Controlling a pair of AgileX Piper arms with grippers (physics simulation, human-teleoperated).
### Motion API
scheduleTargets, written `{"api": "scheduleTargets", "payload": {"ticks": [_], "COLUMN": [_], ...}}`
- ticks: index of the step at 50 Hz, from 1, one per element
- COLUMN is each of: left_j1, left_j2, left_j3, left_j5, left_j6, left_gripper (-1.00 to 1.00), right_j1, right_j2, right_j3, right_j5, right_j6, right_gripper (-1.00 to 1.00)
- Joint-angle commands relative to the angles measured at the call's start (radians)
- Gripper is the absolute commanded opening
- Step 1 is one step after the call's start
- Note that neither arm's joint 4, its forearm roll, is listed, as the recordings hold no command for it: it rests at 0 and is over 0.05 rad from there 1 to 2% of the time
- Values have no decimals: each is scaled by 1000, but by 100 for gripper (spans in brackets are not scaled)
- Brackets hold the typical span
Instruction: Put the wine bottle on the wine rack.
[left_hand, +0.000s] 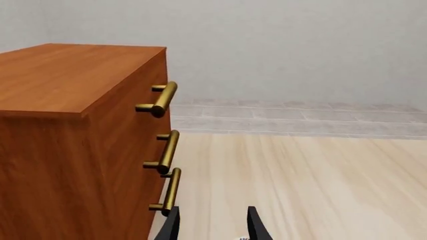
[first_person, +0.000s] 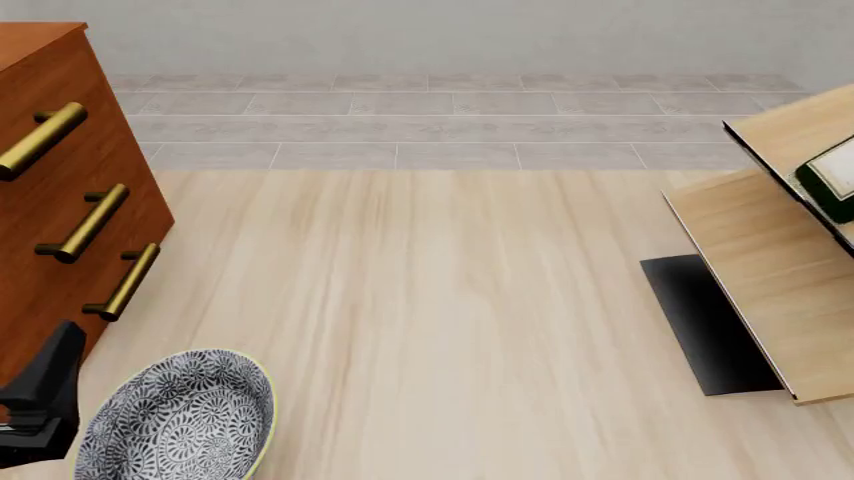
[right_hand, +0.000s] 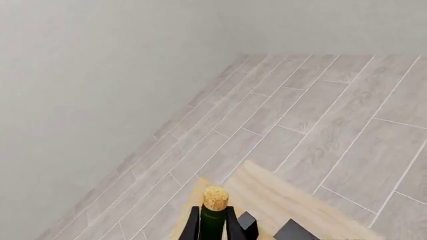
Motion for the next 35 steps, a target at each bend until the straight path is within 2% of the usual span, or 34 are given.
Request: {"api": "scheduleTargets", "payload": {"ticks": [1,35], "left_j1": [0,-3], "left_j2": [0,0], "left_j3": [0,0], "left_j5": [3,1], "left_j6": [-2,3], "left_gripper": [100,100], "right_j1": [-20,-57], "right_j2": [40,92], "right_j3": [61,89], "right_j5": [-7,-49], "right_j6": [20,16], "right_gripper": [-100,-100]}}
